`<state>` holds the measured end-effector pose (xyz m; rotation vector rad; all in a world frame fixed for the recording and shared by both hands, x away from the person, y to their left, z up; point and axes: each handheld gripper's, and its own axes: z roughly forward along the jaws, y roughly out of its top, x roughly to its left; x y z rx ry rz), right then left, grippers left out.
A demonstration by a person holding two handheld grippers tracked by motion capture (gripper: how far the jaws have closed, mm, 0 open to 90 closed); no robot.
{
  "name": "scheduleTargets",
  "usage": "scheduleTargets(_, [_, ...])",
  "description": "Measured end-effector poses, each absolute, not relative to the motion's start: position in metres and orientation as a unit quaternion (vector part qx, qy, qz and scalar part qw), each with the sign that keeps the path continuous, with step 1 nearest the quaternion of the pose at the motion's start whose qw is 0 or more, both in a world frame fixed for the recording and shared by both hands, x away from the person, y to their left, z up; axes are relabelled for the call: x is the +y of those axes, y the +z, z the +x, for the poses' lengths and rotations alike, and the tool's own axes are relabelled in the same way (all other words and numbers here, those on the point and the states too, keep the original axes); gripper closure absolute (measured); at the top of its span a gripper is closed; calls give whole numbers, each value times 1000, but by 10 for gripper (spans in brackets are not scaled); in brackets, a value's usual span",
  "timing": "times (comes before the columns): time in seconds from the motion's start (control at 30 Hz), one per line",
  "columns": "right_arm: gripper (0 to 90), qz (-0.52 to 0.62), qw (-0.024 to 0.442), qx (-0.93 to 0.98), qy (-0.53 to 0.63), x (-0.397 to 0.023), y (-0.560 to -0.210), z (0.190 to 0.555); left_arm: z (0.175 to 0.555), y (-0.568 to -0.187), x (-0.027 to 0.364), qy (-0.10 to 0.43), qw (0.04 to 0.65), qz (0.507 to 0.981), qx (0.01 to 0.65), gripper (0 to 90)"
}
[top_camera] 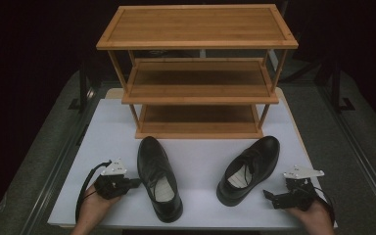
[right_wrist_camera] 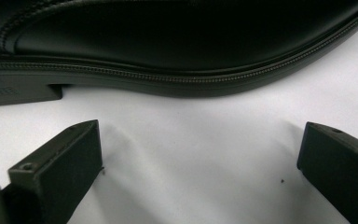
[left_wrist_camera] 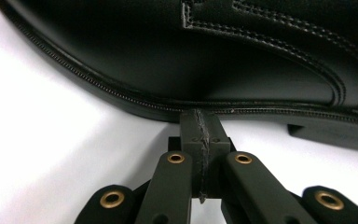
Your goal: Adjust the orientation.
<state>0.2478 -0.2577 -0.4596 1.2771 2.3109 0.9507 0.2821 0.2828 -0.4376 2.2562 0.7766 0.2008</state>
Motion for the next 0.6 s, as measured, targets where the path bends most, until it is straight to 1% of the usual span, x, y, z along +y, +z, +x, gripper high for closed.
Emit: scheduleTargets(0.6, [0, 448, 168, 812, 335, -258, -460, 248, 307, -434, 243, 80, 359, 891, 267, 900])
